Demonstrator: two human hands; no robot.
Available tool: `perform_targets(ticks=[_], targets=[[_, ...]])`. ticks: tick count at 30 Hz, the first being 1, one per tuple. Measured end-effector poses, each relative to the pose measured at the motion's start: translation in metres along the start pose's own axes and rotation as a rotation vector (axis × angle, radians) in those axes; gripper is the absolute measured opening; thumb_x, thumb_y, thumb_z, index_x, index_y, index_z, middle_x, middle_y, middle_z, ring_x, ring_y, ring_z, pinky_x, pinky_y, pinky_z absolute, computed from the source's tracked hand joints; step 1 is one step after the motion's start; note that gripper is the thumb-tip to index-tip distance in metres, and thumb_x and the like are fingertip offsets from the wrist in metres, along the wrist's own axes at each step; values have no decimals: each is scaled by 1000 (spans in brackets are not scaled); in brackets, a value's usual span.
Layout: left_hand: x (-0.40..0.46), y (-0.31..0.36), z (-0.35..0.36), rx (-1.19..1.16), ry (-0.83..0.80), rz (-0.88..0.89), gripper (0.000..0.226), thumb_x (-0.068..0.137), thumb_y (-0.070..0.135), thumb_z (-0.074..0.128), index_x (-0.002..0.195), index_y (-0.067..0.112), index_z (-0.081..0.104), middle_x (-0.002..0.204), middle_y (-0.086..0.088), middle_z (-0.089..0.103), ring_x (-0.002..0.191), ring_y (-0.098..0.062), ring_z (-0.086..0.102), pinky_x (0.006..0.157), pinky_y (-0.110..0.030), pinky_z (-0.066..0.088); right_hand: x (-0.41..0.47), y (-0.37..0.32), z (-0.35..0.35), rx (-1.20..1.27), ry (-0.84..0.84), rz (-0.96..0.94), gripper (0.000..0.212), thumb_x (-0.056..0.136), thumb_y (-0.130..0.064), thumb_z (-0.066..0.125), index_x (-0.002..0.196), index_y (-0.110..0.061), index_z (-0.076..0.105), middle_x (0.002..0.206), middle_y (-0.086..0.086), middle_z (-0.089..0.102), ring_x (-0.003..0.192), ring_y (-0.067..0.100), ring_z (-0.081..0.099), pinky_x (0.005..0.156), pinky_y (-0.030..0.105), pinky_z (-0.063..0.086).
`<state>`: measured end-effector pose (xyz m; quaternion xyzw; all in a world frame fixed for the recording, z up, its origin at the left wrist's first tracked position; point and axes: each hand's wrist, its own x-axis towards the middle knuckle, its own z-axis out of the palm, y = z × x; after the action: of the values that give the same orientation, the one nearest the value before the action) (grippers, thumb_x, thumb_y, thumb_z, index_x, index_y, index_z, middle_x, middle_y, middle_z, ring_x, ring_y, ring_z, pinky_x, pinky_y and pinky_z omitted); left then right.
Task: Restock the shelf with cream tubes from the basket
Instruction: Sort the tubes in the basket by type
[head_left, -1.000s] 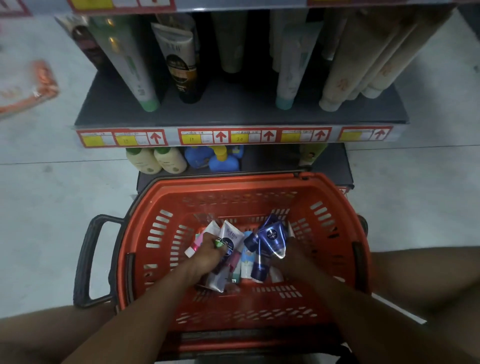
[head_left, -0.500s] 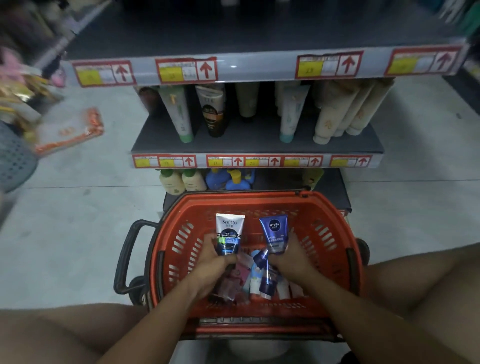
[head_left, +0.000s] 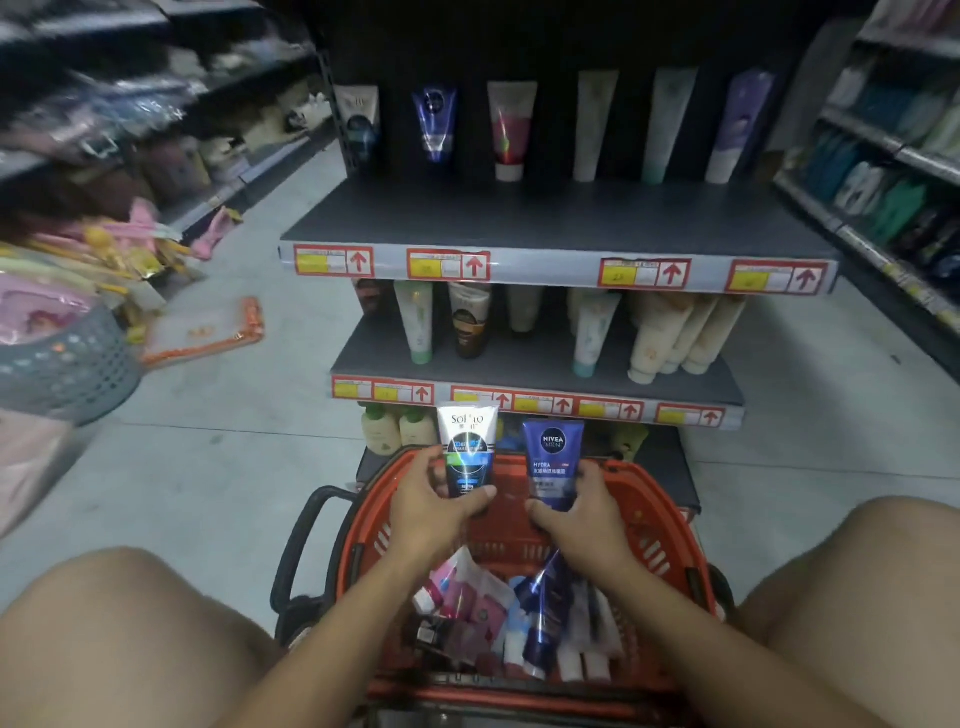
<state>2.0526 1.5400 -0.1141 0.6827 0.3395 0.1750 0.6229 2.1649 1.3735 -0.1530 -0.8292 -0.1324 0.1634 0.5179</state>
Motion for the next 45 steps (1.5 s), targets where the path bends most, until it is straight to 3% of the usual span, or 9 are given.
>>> perform_targets(ticks=[4, 7, 11, 18, 24, 30, 34, 39, 45], targets=[[-9, 32, -9, 94, 51, 98, 57, 79, 19, 94, 125, 27, 60, 101, 15, 72, 85, 0, 70, 56, -5, 49, 2, -28, -3, 24, -5, -93, 56, 78, -25, 90, 117, -33, 51, 108, -13, 71, 94, 0, 70, 88, 35, 60], [-4, 46, -17, 120, 76, 140, 62, 77, 20, 95, 127, 29, 58, 97, 22, 68, 80, 8, 68, 57, -1, 46, 7, -44, -3, 46, -13, -162, 59, 72, -34, 90, 117, -39, 54, 111, -13, 74, 98, 2, 72, 90, 40, 61], [11, 58, -24, 125, 117, 147, 59, 73, 23, 97, 119, 28, 61, 98, 17, 75, 79, 9, 71, 62, -3, 49, 16, -64, -2, 95, -44, -192, 62, 68, -44, 90, 119, -46, 54, 114, -15, 74, 104, 5, 73, 93, 44, 61], [46, 78, -39, 119, 151, 224, 68, 70, 27, 99, 128, 26, 64, 100, 14, 78, 87, 6, 73, 78, -17, 61, 37, -109, -1, 107, -23, -266, 55, 73, -38, 90, 116, -39, 56, 112, -14, 75, 102, 4, 73, 92, 43, 61], [78, 119, -54, 125, 197, 340, 62, 72, 23, 97, 125, 24, 65, 101, 15, 76, 88, 11, 69, 71, -7, 53, 57, -171, -7, 92, 29, -357, 53, 75, -24, 93, 113, -32, 58, 103, -19, 76, 93, 2, 74, 87, 36, 63], [115, 169, -69, 148, 250, 448, 76, 69, 33, 98, 136, 26, 62, 106, 16, 77, 91, 9, 71, 79, -13, 59, 91, -233, -4, 136, 147, -419, 54, 71, -31, 94, 112, -34, 59, 102, -15, 77, 92, 4, 75, 86, 40, 63], [142, 200, -76, 165, 256, 503, 77, 70, 36, 98, 137, 27, 60, 114, 16, 74, 97, 5, 71, 83, -17, 60, 116, -267, -3, 98, 178, -455, 51, 75, -28, 93, 107, -38, 55, 99, -16, 74, 90, -4, 71, 81, 23, 59], [176, 229, -83, 195, 283, 555, 70, 72, 37, 96, 132, 27, 60, 111, 19, 71, 94, 12, 66, 77, -7, 55, 152, -293, 1, 28, 237, -462, 60, 75, -35, 92, 120, -34, 53, 107, -15, 70, 93, -2, 69, 84, 25, 59], [214, 237, -83, 311, 334, 555, 77, 68, 45, 97, 133, 25, 61, 116, 9, 76, 96, -5, 71, 88, -35, 64, 189, -298, 15, -80, 324, -485, 61, 71, -39, 93, 116, -31, 53, 108, -11, 69, 95, 5, 68, 85, 34, 60]])
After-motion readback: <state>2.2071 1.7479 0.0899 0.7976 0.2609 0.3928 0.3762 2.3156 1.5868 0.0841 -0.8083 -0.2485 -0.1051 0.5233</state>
